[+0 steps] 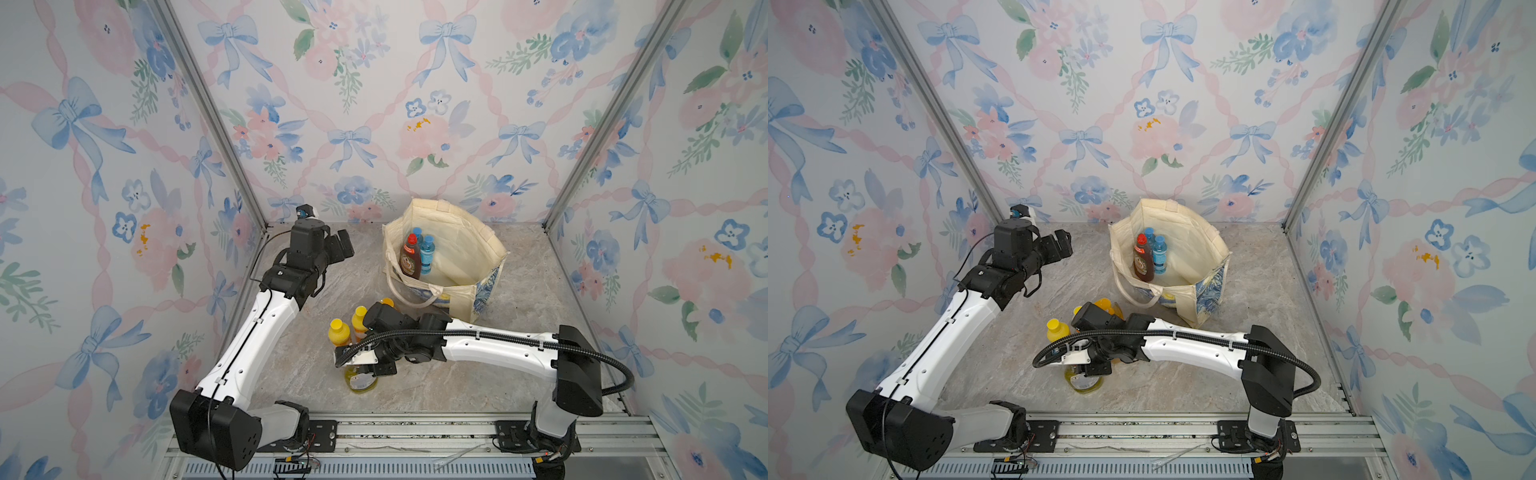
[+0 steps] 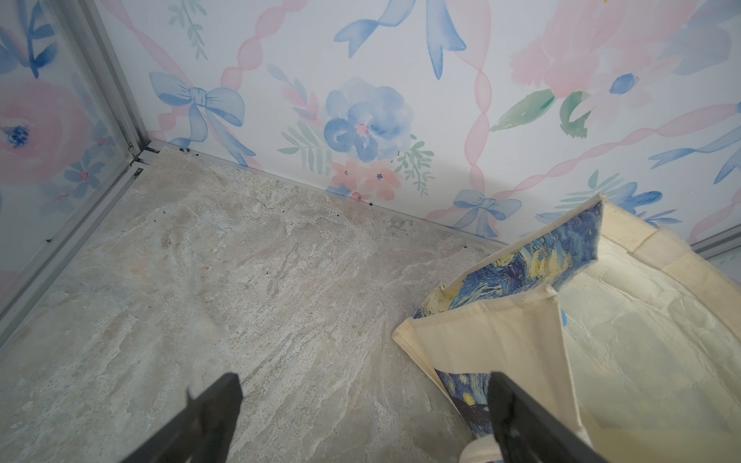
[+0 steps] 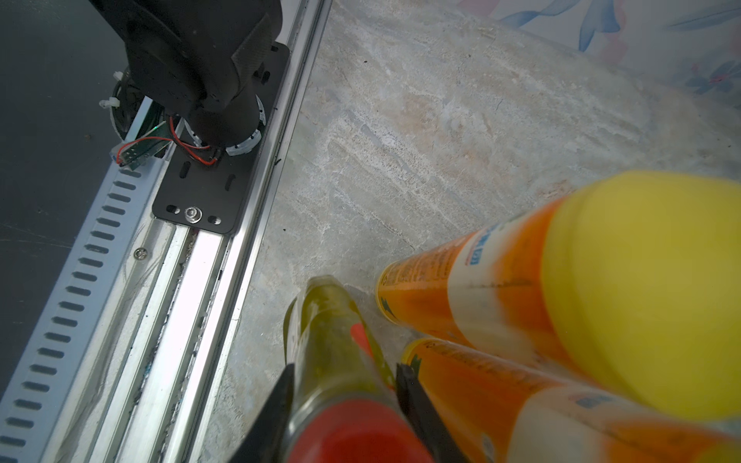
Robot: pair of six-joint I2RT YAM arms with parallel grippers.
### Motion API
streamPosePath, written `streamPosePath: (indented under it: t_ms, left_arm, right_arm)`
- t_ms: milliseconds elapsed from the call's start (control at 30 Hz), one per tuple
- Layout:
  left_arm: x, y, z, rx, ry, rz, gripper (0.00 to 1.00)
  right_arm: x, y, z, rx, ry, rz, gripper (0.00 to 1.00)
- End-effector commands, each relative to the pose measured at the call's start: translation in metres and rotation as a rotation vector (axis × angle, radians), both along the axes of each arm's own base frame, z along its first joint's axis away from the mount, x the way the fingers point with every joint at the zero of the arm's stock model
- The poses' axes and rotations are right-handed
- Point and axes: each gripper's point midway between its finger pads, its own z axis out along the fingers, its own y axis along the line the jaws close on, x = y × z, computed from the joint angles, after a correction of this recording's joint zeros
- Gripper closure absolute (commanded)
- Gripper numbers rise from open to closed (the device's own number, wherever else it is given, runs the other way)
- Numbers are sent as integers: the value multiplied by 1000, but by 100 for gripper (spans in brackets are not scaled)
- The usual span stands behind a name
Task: Pack dish soap into the shopping bag
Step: Pick up the bottle of dish soap at the center of the board.
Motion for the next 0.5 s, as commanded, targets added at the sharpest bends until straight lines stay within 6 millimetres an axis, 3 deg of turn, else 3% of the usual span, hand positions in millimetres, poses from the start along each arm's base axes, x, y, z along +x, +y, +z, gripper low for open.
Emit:
streamPosePath:
  t_ms: [0, 467]
  left_arm:
    - [4, 2, -1, 0, -10, 6, 2]
    - [7, 2, -6, -3, 2, 11, 2]
  right_arm:
    - [3, -11, 7, 5, -25, -58, 100]
    - [10, -30, 48, 106, -75, -156, 100]
